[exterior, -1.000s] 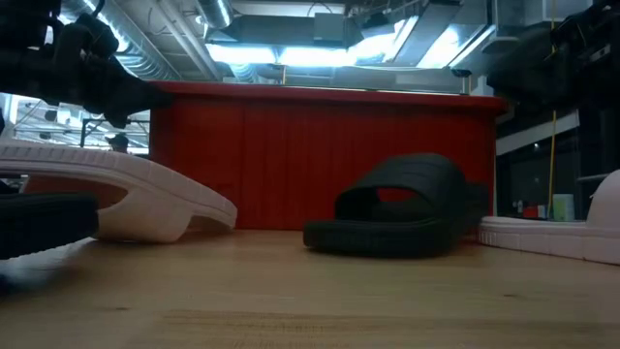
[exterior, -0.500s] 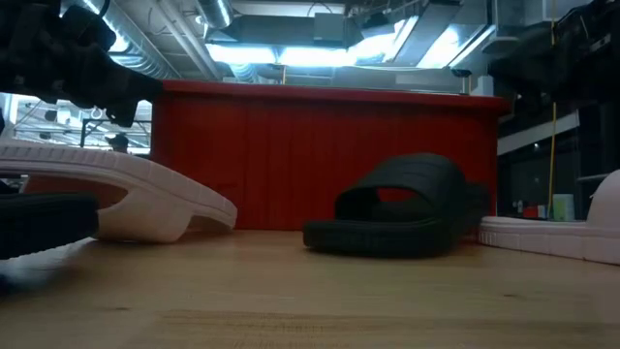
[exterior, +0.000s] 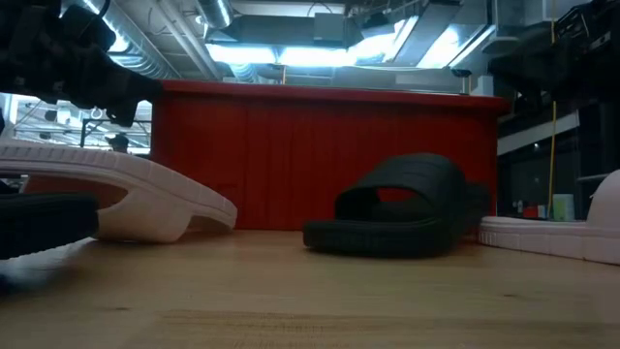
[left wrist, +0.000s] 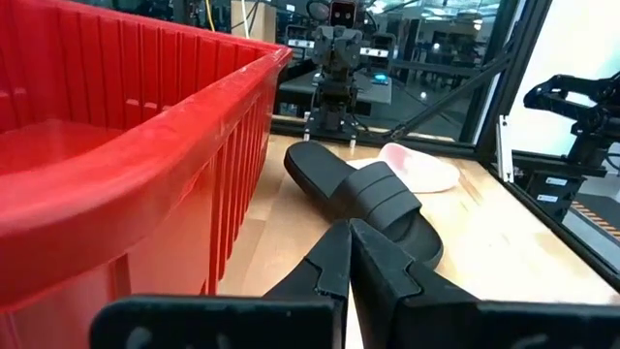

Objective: Pick and place slides into bin
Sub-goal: Put the bottom black slide into the bin

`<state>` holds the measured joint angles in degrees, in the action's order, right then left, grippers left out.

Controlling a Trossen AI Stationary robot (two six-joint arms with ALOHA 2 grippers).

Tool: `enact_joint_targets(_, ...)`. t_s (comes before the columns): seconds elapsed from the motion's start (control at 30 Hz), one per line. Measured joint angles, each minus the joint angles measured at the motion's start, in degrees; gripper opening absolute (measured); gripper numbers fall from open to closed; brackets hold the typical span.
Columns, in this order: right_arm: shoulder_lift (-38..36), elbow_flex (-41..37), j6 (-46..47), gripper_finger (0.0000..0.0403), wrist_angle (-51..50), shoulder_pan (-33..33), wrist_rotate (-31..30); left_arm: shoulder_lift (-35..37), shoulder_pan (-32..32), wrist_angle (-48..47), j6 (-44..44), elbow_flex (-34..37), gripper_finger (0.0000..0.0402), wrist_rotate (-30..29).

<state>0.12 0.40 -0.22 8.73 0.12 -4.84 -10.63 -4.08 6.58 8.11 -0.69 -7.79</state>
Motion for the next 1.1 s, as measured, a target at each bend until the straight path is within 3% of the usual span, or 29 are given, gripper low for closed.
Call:
enact_joint_targets(0.17,0.02,0.00,0.06,0.0033,0.00,0.00,0.00,0.00,0.00,-0.41,-0.38,0.00,0.0004,-0.20)
enact_joint_targets(0.37,0.09,0.74,-0.82,0.0006,-0.73,0.00,0.00,0.00,0.02,-0.71,-3.82,-2.34,0.0002,-6.64)
enact_joint_targets(0.67,3.88,7.64,-1.75,0.0004,-6.29,0.00,0.42,-0.02,0.00,-13.04,-4.41,-11.33,0.0002,-4.86)
enact_joint_targets(0.93,10.47,14.43,-2.43,0.0003,-9.05,-0.02,0.44,-0.01,0.00,-14.08,-8.40,-15.02,0.0002,-4.89)
enact_joint_targets(1.1,15.55,17.74,-3.67,0.0003,-9.08,-0.02,0.44,-0.02,0.00,-14.13,-8.47,-14.80,0.0003,2.51)
